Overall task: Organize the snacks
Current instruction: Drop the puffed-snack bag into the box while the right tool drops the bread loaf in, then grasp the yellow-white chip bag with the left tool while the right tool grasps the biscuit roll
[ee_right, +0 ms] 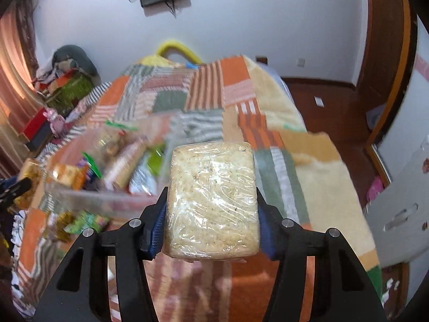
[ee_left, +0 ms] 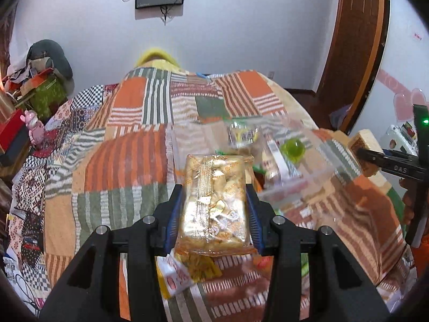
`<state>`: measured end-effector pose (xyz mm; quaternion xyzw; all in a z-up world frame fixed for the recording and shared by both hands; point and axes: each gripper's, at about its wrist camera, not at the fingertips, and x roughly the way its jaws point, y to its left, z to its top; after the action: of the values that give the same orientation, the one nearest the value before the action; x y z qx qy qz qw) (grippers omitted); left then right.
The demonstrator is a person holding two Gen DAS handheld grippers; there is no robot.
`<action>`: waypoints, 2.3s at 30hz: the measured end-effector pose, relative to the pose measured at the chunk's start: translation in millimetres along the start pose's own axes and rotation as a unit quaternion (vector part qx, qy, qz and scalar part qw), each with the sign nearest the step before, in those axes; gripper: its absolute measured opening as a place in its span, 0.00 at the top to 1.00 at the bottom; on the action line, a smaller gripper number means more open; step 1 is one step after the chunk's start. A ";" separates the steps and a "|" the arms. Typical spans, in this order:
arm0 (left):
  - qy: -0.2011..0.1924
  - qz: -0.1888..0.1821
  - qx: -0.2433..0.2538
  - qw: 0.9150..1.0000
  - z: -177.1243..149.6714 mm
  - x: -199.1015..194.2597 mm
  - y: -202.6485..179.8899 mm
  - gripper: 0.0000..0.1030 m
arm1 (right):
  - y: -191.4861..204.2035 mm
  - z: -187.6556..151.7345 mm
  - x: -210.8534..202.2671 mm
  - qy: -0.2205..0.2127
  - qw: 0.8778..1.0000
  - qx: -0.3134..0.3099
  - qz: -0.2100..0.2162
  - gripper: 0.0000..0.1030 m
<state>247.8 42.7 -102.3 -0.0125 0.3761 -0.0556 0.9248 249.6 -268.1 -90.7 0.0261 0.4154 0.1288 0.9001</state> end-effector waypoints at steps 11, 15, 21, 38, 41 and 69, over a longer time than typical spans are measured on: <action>-0.006 0.014 -0.016 1.000 41.0 37.4 14.3 0.57 | 58.3 35.2 19.9 -0.029 0.997 -0.038 0.055 0.49; 0.000 0.014 -0.013 1.000 49.6 56.6 15.0 0.57 | 74.9 38.0 40.5 -0.018 0.996 -0.054 0.063 0.49; 0.020 0.009 -0.014 1.000 54.3 89.1 16.6 0.57 | 88.6 37.5 73.5 0.009 0.996 -0.062 0.069 0.49; 0.021 -0.003 -0.006 1.000 53.4 89.2 16.9 0.54 | 89.0 34.1 70.4 0.024 0.995 -0.063 0.078 0.48; 0.014 0.000 -0.003 1.000 50.3 72.9 19.5 0.49 | 89.1 29.5 57.6 0.022 0.994 -0.069 0.080 0.47; 0.154 0.008 -0.030 0.988 -89.9 89.6 47.4 0.27 | 103.5 -74.7 37.9 0.110 0.988 -0.060 0.091 0.32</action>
<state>253.3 81.4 -232.0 -0.0291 0.5160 -0.0382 0.8552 195.0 -163.1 -151.7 -0.0046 0.4994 0.2365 0.8335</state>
